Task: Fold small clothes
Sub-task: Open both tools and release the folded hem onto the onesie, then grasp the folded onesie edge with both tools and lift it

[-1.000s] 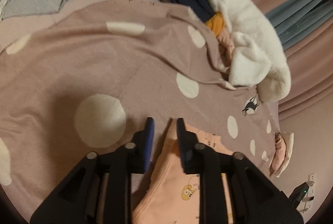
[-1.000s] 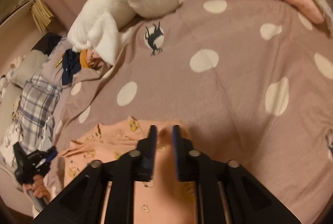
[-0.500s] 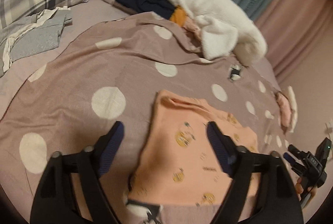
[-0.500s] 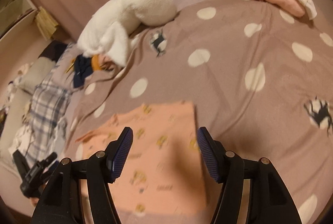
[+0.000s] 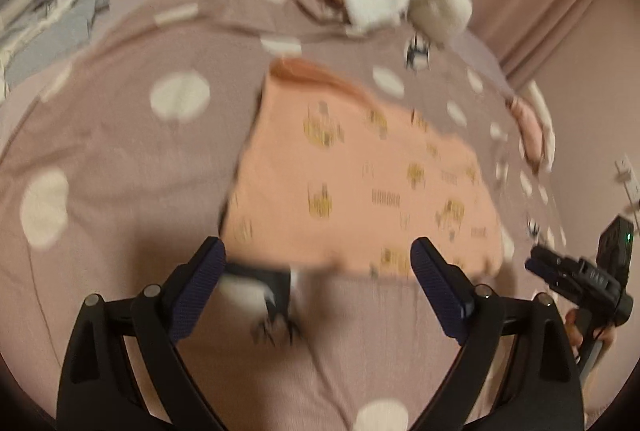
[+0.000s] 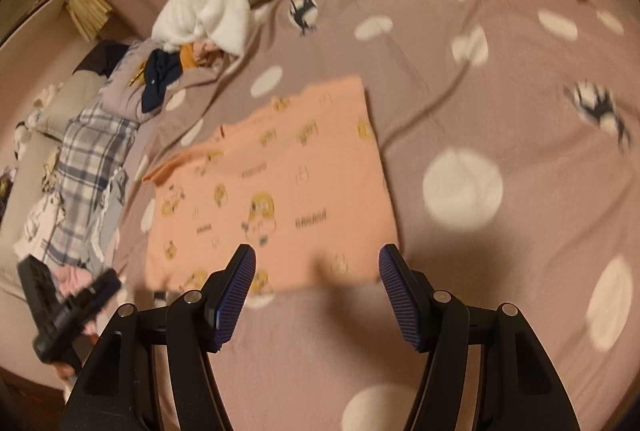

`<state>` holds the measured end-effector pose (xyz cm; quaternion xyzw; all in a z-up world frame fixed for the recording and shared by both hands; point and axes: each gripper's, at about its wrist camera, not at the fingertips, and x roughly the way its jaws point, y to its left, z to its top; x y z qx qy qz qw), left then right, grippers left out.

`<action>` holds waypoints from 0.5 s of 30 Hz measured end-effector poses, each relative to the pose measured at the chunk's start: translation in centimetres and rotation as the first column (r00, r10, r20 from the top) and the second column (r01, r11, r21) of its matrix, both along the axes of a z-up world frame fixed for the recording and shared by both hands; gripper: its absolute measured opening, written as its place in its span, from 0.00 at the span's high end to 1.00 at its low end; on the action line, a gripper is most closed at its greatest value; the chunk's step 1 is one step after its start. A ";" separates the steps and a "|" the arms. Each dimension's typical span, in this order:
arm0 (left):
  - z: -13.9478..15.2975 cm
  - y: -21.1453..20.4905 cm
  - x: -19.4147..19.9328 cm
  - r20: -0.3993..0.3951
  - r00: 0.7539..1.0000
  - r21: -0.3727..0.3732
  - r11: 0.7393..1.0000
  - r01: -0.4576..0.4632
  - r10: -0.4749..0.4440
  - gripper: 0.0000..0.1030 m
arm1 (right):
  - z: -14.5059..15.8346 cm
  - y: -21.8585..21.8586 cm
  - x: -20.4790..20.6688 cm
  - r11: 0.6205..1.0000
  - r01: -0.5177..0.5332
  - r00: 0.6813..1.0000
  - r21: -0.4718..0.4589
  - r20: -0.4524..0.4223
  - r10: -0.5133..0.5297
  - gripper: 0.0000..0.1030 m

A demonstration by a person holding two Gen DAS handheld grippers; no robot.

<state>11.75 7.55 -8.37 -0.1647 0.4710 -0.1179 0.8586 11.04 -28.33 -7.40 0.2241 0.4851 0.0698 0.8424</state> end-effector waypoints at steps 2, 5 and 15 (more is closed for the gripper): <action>-1.0 -0.6 -0.9 -0.035 0.999 0.028 1.000 0.011 -0.010 0.09 | -0.7 0.1 -0.7 0.999 -0.002 1.000 0.037 -0.019 0.003 0.37; -1.6 -0.8 -2.1 -0.057 0.998 0.014 1.000 0.006 -0.005 0.09 | -1.1 0.4 -1.9 0.998 -0.006 1.000 0.065 -0.027 0.007 0.37; -2.8 -2.3 -4.2 -0.058 0.997 0.041 0.998 0.056 -0.053 0.09 | -2.9 0.9 -4.9 0.995 -0.019 0.998 0.096 -0.056 0.024 0.32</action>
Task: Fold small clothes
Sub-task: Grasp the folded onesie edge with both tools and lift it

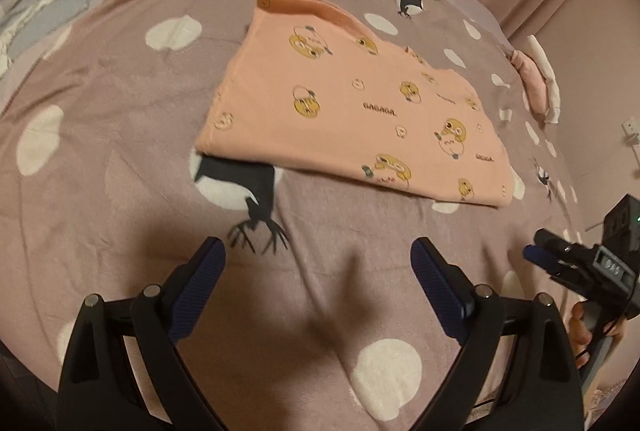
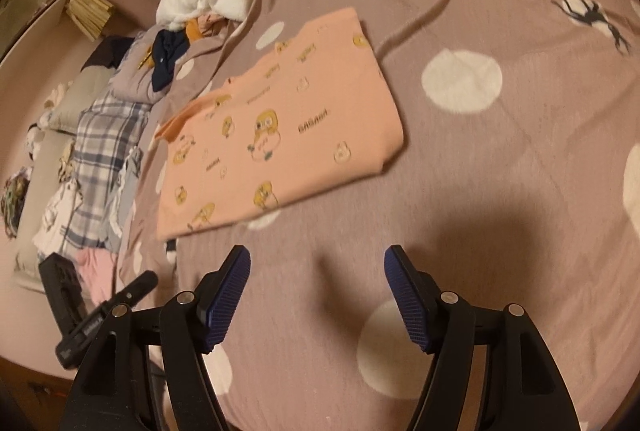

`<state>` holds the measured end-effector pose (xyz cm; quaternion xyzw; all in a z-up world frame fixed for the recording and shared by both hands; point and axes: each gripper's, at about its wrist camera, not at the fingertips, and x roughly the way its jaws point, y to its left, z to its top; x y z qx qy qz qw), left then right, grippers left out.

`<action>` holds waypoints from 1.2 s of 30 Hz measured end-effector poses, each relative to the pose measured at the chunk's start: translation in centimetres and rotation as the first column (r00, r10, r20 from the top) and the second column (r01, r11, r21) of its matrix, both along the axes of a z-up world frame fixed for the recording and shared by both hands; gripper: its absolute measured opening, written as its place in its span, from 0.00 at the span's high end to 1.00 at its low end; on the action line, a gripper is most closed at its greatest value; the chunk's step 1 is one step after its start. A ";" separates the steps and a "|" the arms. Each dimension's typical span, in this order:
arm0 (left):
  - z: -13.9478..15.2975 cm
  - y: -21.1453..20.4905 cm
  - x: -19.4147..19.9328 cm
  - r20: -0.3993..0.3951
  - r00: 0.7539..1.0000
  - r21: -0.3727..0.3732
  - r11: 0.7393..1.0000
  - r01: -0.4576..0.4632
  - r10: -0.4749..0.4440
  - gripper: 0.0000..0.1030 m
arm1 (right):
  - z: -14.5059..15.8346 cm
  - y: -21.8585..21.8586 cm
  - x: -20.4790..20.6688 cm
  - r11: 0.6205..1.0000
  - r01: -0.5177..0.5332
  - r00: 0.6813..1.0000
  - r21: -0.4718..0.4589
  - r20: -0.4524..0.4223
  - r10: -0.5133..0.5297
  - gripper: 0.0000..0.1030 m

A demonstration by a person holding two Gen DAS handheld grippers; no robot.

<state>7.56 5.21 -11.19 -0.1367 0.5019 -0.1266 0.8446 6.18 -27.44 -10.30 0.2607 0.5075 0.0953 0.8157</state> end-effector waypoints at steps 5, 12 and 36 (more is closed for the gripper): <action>-1.5 -0.3 1.1 -0.048 0.999 -0.080 0.997 -0.008 0.004 0.09 | -1.7 0.2 0.5 1.000 -0.001 0.999 0.031 -0.040 0.002 0.32; -2.5 -0.3 3.5 -0.072 0.997 -0.172 0.985 -0.024 0.012 0.07 | -3.0 0.2 1.8 0.994 0.006 0.999 0.111 -0.048 0.000 0.32; -3.1 1.3 12.6 -0.190 0.956 -0.374 0.884 -0.279 0.222 0.51 | -5.5 0.2 10.5 0.892 0.118 0.993 0.437 -0.063 -0.101 0.36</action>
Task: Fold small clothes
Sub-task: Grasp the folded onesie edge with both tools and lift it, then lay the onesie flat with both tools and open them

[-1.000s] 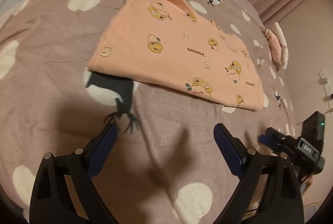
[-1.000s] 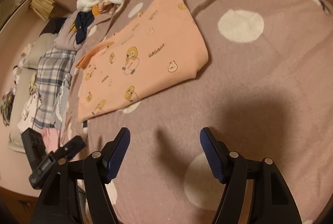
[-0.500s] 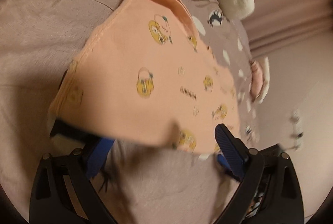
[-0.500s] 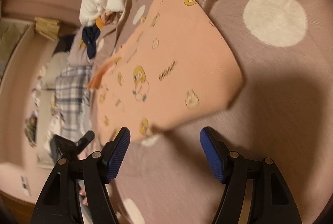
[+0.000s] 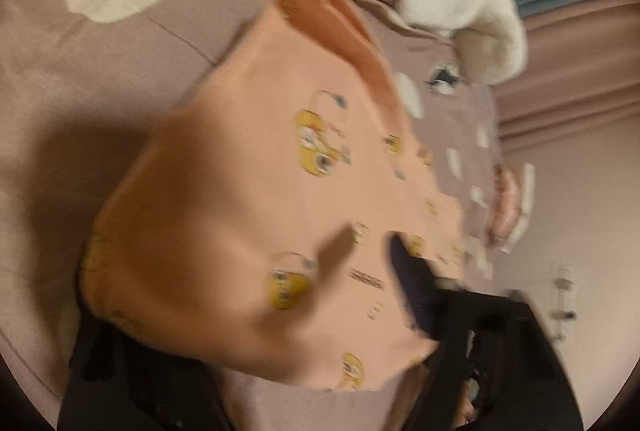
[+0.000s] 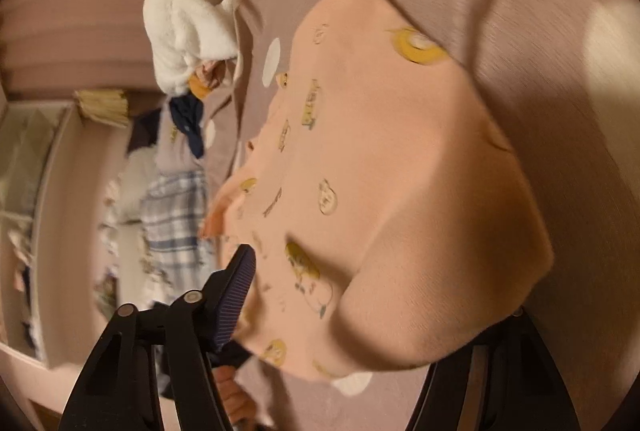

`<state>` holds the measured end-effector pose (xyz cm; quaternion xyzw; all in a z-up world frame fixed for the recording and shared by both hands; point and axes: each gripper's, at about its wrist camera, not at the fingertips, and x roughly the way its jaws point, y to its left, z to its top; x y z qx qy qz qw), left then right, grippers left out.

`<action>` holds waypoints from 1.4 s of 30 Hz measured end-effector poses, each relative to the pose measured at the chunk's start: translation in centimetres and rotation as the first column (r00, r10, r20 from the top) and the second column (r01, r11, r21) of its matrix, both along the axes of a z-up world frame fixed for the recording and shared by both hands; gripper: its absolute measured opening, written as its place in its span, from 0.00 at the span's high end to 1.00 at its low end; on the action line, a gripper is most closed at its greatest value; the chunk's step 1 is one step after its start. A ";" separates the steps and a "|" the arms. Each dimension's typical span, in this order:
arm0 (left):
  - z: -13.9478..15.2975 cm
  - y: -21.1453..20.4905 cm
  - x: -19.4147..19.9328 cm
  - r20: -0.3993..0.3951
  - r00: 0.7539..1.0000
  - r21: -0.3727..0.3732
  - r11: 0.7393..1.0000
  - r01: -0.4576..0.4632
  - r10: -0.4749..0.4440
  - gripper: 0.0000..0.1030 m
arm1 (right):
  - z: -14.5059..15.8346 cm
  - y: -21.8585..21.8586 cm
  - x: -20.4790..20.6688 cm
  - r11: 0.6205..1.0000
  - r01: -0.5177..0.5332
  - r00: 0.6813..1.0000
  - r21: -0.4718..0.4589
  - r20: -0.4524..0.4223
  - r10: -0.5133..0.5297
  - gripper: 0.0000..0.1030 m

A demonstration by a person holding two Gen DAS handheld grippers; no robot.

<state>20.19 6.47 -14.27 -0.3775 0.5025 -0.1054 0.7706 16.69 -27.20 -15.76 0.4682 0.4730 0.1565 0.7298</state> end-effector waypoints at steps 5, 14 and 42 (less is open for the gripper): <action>-0.6 0.1 0.8 -0.040 0.999 0.046 0.999 -0.018 0.020 0.80 | 0.4 1.2 0.4 0.982 0.013 1.000 -0.186 0.001 -0.013 0.81; 0.7 -0.1 0.0 -0.051 0.999 0.096 0.995 0.007 -0.002 0.93 | 1.6 0.9 -0.4 0.979 0.018 0.999 -0.205 0.042 -0.009 0.89; 6.9 -1.7 -8.3 0.064 0.993 0.106 0.990 0.088 -0.095 0.97 | 6.7 -0.6 -7.2 0.967 0.046 0.994 -0.251 0.105 -0.020 0.93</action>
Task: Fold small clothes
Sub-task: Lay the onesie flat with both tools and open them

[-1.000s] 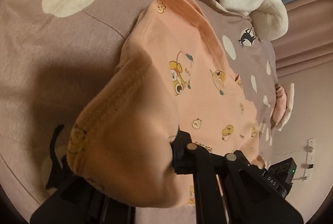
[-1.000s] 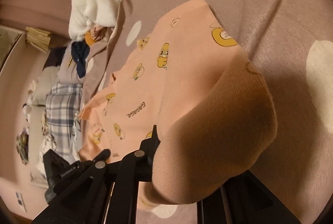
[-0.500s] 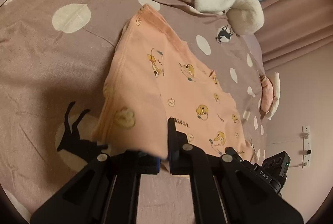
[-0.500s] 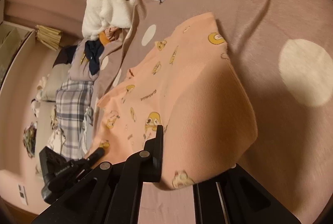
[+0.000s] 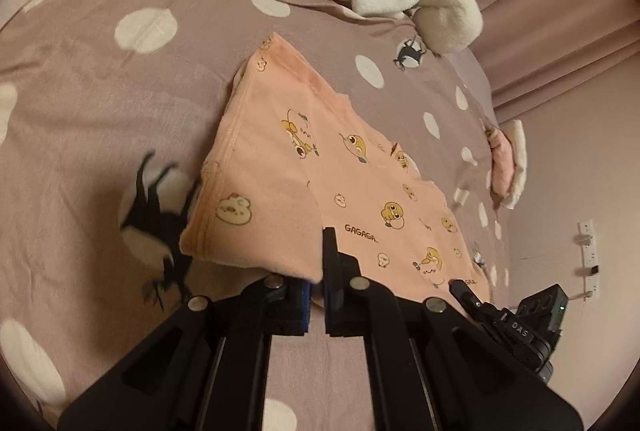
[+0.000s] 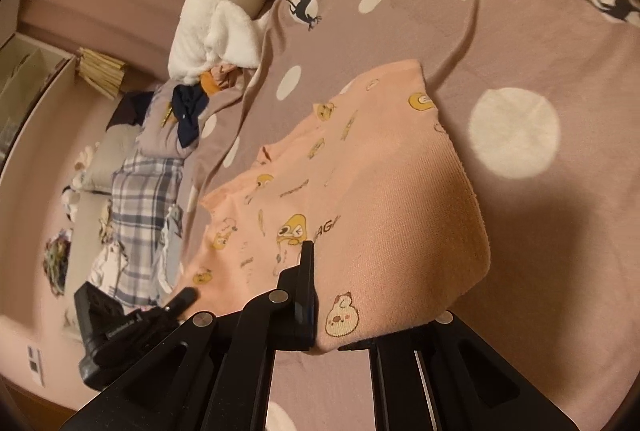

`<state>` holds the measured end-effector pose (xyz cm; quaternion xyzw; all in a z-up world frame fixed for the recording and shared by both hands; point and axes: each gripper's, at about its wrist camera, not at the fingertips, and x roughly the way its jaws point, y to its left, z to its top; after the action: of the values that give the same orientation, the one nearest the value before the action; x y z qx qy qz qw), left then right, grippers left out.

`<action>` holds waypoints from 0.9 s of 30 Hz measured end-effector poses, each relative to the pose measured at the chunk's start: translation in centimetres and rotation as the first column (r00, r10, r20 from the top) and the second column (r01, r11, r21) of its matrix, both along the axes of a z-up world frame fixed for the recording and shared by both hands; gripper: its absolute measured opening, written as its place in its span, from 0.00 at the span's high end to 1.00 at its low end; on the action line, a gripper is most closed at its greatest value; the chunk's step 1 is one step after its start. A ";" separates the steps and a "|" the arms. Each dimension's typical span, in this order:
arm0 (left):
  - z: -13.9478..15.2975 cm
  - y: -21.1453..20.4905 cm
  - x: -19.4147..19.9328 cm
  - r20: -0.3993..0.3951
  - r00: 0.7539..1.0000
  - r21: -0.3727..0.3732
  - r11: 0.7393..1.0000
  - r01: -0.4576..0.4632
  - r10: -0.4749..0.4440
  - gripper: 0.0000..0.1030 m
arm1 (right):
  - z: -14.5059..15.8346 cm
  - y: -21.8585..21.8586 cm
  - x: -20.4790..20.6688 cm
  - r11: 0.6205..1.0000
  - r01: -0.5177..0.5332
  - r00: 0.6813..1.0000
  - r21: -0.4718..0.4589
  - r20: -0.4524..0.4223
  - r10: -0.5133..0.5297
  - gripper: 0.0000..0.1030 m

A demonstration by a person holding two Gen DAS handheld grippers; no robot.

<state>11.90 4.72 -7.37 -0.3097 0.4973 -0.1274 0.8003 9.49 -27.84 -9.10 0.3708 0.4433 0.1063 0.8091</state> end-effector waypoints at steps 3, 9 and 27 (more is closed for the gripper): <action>-0.7 -0.5 -1.2 -0.026 1.000 0.002 1.000 0.015 -0.015 0.97 | -0.3 -0.4 -1.3 1.000 -0.003 1.000 -0.002 -0.003 0.003 0.93; -0.7 -1.9 -3.6 -0.021 0.998 0.062 0.997 0.053 -0.052 0.97 | -0.6 -1.0 -3.4 0.999 0.007 1.000 -0.043 -0.021 -0.008 0.93; 0.0 -3.1 -8.0 0.032 0.991 0.284 0.952 0.114 -0.128 0.96 | 0.7 -1.9 -6.5 0.964 -0.011 0.999 -0.265 -0.037 0.001 0.93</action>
<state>3.86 1.62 -7.39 -0.1587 0.5083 -0.1118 0.8390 2.97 -29.72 -8.43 0.2597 0.4694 0.0418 0.8429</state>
